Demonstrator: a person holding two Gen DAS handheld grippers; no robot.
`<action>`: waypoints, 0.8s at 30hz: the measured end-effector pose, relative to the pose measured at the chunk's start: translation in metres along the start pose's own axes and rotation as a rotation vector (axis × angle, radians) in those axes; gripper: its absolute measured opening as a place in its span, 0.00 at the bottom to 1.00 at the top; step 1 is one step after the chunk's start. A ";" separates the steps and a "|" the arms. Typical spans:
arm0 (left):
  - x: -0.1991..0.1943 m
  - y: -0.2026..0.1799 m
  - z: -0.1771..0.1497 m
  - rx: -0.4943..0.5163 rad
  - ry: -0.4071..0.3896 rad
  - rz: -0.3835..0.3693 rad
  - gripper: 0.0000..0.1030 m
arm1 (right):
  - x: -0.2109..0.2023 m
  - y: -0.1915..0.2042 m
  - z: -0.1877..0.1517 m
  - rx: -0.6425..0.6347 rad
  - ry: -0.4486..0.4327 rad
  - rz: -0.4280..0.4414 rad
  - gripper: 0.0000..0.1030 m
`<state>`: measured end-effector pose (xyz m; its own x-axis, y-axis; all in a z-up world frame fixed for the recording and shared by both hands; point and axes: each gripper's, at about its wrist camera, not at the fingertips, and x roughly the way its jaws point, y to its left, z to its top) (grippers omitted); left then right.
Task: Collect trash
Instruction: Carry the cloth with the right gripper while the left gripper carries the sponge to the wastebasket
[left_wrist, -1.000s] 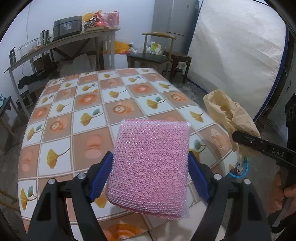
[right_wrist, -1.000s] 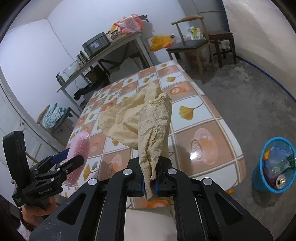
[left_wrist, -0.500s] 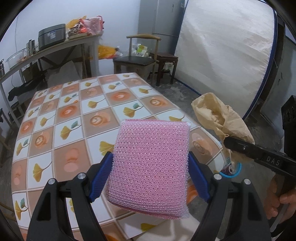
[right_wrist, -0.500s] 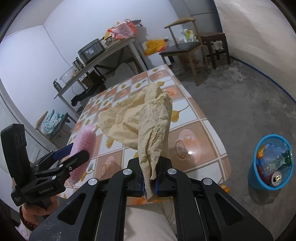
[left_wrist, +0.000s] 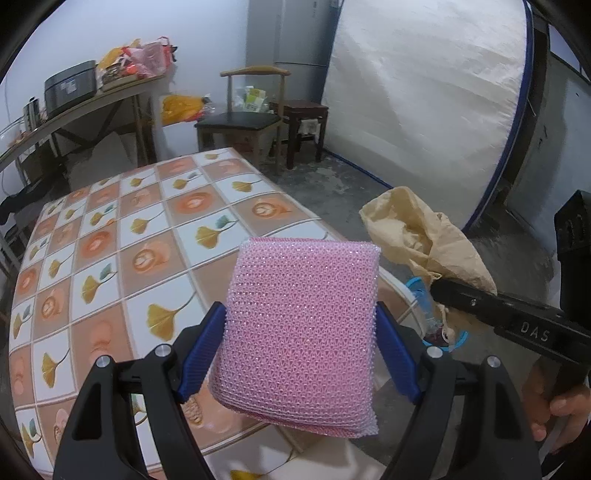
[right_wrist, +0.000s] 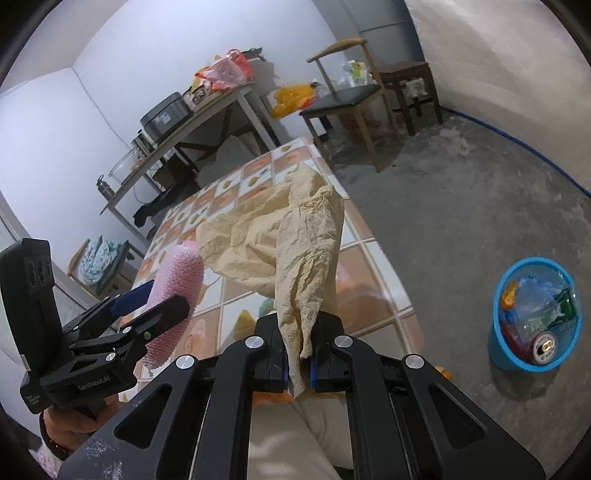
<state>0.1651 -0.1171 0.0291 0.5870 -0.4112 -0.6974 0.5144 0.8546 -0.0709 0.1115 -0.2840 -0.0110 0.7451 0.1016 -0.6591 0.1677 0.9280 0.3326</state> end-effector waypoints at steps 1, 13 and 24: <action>0.002 -0.003 0.001 0.006 0.001 -0.004 0.75 | -0.001 -0.002 0.000 0.006 -0.002 -0.002 0.06; 0.042 -0.052 0.024 0.089 0.042 -0.076 0.75 | -0.012 -0.042 0.000 0.089 -0.033 -0.049 0.06; 0.117 -0.129 0.060 0.105 0.162 -0.274 0.75 | -0.065 -0.153 -0.009 0.253 -0.094 -0.306 0.06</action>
<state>0.2051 -0.2943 -0.0010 0.3154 -0.5579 -0.7676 0.7056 0.6788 -0.2034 0.0316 -0.4290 -0.0252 0.6904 -0.2095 -0.6924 0.5352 0.7918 0.2941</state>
